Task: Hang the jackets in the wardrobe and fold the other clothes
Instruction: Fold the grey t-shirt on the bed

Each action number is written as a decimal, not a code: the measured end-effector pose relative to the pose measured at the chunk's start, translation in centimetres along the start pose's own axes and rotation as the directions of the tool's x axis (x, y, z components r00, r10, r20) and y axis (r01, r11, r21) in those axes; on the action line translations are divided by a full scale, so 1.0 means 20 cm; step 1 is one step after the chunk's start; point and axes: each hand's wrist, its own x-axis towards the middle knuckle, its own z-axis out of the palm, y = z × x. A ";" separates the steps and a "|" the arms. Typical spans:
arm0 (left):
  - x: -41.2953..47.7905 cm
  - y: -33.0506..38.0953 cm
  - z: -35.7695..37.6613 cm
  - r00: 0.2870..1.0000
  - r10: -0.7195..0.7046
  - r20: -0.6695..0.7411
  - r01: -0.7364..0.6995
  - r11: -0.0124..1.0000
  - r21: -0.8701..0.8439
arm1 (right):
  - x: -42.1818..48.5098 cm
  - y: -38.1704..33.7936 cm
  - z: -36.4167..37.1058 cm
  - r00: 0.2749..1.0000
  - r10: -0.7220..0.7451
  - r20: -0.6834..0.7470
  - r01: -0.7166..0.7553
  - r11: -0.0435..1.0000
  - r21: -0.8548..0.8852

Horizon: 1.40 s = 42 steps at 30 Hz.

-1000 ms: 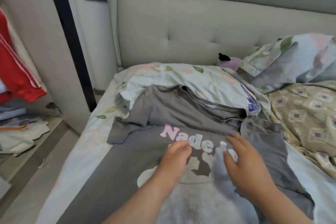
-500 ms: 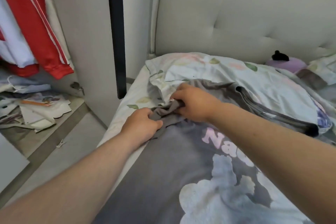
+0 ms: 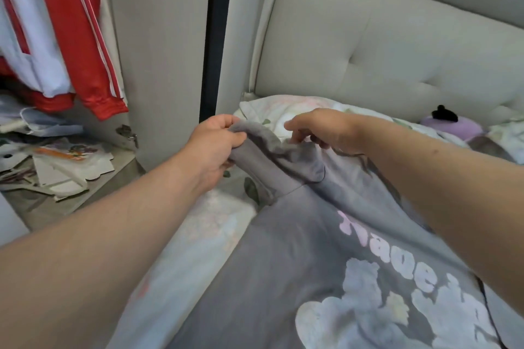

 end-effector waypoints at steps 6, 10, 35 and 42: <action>-0.03 0.01 -0.04 0.965 -0.049 0.256 0.095 0.981 -0.170 | 0.00 -0.05 0.07 0.906 -0.106 0.411 0.020 0.978 0.207; -0.06 0.02 -0.04 0.944 -0.044 0.326 0.103 0.981 -0.165 | 0.00 -0.01 0.05 0.867 -0.086 0.490 -0.034 0.972 0.231; -0.07 0.04 -0.11 0.868 -0.034 0.496 0.156 0.966 -0.206 | 0.03 -0.05 0.05 0.818 -0.015 0.575 -0.048 0.994 0.095; -0.07 0.05 -0.12 0.917 -0.057 0.394 0.097 0.992 -0.080 | 0.06 -0.06 -0.02 0.986 -0.083 0.146 0.050 0.975 0.215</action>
